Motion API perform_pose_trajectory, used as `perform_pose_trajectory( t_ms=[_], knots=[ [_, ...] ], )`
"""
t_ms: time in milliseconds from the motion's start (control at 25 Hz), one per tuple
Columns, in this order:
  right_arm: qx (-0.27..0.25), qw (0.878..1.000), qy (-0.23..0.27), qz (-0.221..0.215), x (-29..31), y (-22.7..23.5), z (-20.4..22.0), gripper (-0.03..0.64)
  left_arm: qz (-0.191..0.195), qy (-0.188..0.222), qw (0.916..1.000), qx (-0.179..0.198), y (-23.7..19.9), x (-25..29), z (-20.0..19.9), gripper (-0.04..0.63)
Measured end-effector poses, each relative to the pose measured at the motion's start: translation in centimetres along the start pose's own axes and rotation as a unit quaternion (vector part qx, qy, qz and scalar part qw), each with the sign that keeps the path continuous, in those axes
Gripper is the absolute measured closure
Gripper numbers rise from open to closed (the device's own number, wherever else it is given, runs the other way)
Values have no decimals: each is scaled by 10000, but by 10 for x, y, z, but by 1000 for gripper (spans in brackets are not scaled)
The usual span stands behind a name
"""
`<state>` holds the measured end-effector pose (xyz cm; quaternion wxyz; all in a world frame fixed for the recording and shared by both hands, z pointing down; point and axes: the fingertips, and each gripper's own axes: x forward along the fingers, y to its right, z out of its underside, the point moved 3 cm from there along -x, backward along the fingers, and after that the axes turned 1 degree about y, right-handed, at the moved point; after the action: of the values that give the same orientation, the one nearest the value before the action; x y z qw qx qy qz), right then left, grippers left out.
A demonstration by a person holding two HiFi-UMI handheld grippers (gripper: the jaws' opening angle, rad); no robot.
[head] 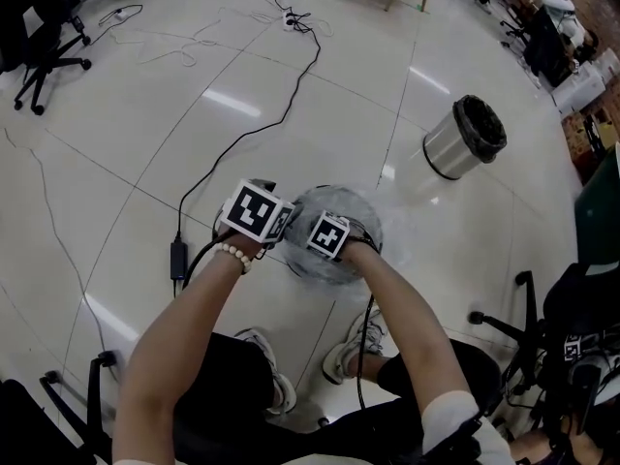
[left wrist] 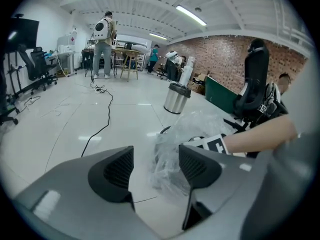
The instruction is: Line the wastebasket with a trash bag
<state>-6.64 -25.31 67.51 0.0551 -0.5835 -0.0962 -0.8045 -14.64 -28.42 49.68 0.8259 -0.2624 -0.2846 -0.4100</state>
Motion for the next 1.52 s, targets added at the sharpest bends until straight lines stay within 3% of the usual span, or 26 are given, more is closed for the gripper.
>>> perform_pose_trajectory(
  t_ms=[200, 360, 440, 480, 520, 640, 760, 880, 1000, 1120, 1240, 1360, 1440, 1520],
  knots=[
    [-168, 9989, 42, -424, 48, -5, 0, 617, 32, -75, 9997, -249, -7, 3, 10, 301],
    [-373, 9988, -101, -291, 69, 3, 10, 617, 232, -282, 9992, -192, 4, 9, 17, 313],
    [-530, 9985, -96, -31, 60, 11, 7, 617, 204, -414, 9989, -33, 5, 12, 21, 414],
    [-512, 9987, -22, -11, 50, 10, 3, 615, 174, -442, 9989, 38, 5, 12, 22, 527],
    [-463, 9989, 100, -34, 38, 8, -2, 615, 163, -450, 9988, 63, 4, 13, 23, 583],
    [-493, 9971, 578, -19, -4, -3, -19, 598, 160, -364, 9991, -113, 3, 14, 27, 583],
    [-854, 9930, 750, 334, -40, -8, -27, 595, 163, -114, 9994, -276, 4, 17, 20, 583],
    [-1180, 9913, 74, 572, -49, -15, -15, 615, 205, 256, 9987, -389, 12, 10, 5, 583],
    [-1014, 9935, -302, 410, -51, -21, -7, 615, 125, 555, 9977, -365, 21, -2, -11, 583],
    [-864, 9956, 61, 365, -67, -22, -17, 617, -88, 440, 9987, -224, 21, -5, -10, 583],
    [-541, 9928, 933, 514, -99, -13, -42, 617, -284, 90, 9992, -261, 12, 2, 6, 583],
    [-587, 9835, 1690, 286, -128, -19, -58, 615, -490, -41, 9982, -342, -2, 9, 18, 583],
    [-829, 9785, 1859, 344, -140, -23, -61, 615, -474, -41, 9979, -435, -7, 11, 21, 583],
    [-955, 9755, 1854, 698, -153, -18, -61, 615, -394, -29, 9979, -520, -7, 12, 22, 583]
  ],
)
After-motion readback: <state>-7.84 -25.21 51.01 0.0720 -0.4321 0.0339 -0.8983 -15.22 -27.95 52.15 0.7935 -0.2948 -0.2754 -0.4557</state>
